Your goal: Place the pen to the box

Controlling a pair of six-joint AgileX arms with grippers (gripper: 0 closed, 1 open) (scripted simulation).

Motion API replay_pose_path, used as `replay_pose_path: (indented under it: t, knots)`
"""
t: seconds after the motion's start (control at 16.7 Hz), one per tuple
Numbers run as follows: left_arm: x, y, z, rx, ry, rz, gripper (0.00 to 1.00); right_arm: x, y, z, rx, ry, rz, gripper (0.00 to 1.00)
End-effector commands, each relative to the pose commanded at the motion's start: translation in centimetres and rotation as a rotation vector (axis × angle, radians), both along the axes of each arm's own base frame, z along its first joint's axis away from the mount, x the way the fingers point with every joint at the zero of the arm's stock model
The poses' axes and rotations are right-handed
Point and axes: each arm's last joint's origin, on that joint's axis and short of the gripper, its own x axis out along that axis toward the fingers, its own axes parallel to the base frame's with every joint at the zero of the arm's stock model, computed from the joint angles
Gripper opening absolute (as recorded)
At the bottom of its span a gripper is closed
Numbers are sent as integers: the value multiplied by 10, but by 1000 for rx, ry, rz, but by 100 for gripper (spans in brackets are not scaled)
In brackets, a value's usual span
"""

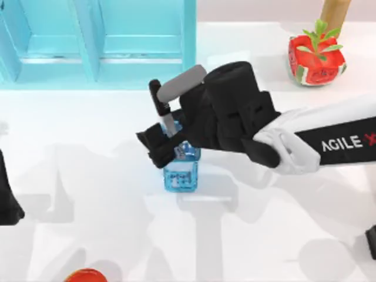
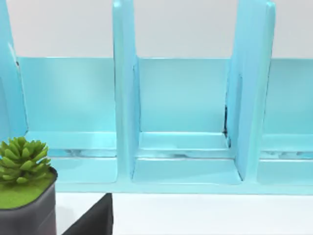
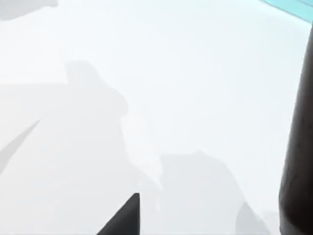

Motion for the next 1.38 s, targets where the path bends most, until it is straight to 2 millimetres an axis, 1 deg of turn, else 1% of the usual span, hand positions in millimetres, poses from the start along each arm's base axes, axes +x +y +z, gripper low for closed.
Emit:
replay_pose_path:
  t: [0.18,0.24,0.3,0.36,0.48,0.66,0.84,1.02,1.14,1.2,1.38]
  knots:
    - [0,0,0,0,0,0,100,0,0,0,0,0,0,0]
    - [0,0,0,0,0,0,100,3,1,9,16,-24,-6,0]
    - [0,0,0,0,0,0,100,4,1,10,17,-27,-5,0]
    - [0,0,0,0,0,0,100,7,-2,16,20,-37,-3,0]
    - [0,0,0,0,0,0,100,16,-18,38,29,-63,0,0]
    - [0,0,0,0,0,0,100,24,-53,79,40,-79,-4,0]
    - [0,0,0,0,0,0,100,15,-84,109,9,-17,-2,0]
    - [0,0,0,0,0,0,100,6,-125,143,16,-6,-8,0]
    - [0,0,0,0,0,0,100,3,-144,156,17,-19,-7,0]
    - [0,0,0,0,0,0,100,2,-148,159,16,-23,-7,0]
    - [0,0,0,0,0,0,100,2,-149,159,16,-24,-6,0]
